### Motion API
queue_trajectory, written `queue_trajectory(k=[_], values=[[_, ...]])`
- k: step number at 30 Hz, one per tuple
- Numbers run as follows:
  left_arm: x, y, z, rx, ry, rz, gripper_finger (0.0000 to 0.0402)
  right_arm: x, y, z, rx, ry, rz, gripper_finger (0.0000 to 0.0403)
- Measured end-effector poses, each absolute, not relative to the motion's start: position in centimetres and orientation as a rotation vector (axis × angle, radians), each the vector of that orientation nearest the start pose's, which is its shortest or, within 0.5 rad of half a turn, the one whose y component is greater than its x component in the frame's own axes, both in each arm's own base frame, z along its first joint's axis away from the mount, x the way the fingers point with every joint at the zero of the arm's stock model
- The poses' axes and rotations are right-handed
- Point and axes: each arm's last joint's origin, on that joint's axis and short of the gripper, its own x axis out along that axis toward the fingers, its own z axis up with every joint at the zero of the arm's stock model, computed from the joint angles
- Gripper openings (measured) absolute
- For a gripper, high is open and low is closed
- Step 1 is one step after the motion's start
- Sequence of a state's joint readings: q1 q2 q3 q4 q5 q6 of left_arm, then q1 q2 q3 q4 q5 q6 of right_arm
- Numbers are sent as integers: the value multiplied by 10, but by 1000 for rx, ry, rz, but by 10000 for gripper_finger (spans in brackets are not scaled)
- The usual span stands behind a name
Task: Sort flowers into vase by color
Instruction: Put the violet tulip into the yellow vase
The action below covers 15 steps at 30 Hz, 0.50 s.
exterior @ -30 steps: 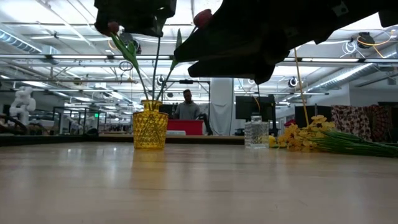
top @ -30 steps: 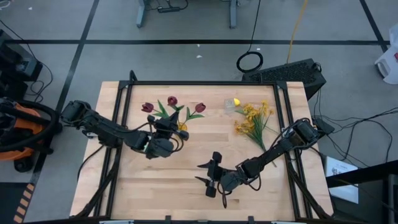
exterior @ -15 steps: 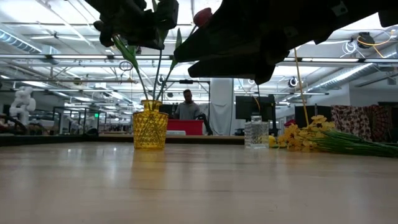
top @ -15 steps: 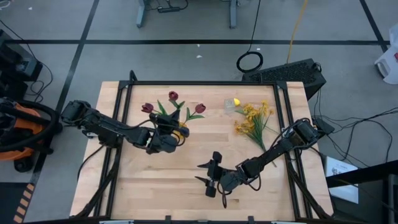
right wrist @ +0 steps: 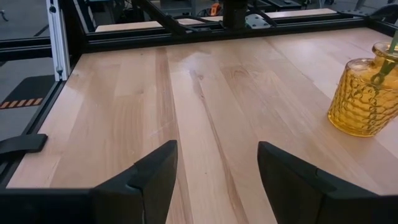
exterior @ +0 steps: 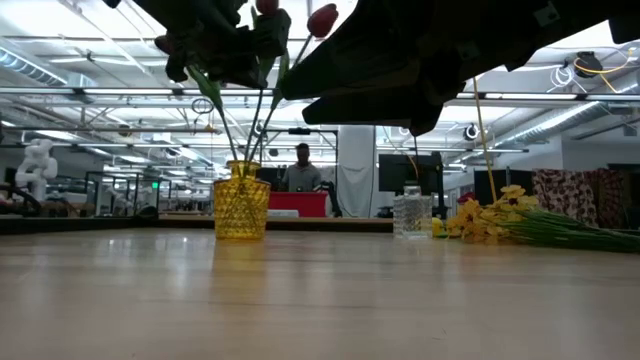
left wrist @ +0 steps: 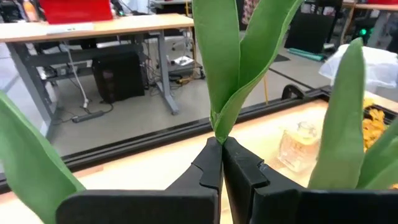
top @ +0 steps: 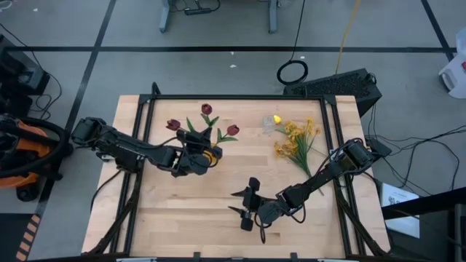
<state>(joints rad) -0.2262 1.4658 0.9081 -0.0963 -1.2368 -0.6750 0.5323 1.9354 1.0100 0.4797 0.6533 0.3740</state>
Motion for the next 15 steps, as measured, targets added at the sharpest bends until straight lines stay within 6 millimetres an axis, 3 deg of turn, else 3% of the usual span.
queue_trajectory(k=[15], values=[[295, -30, 237, -197, 235, 1002, 12, 346, 184, 151, 121, 342, -181, 215]])
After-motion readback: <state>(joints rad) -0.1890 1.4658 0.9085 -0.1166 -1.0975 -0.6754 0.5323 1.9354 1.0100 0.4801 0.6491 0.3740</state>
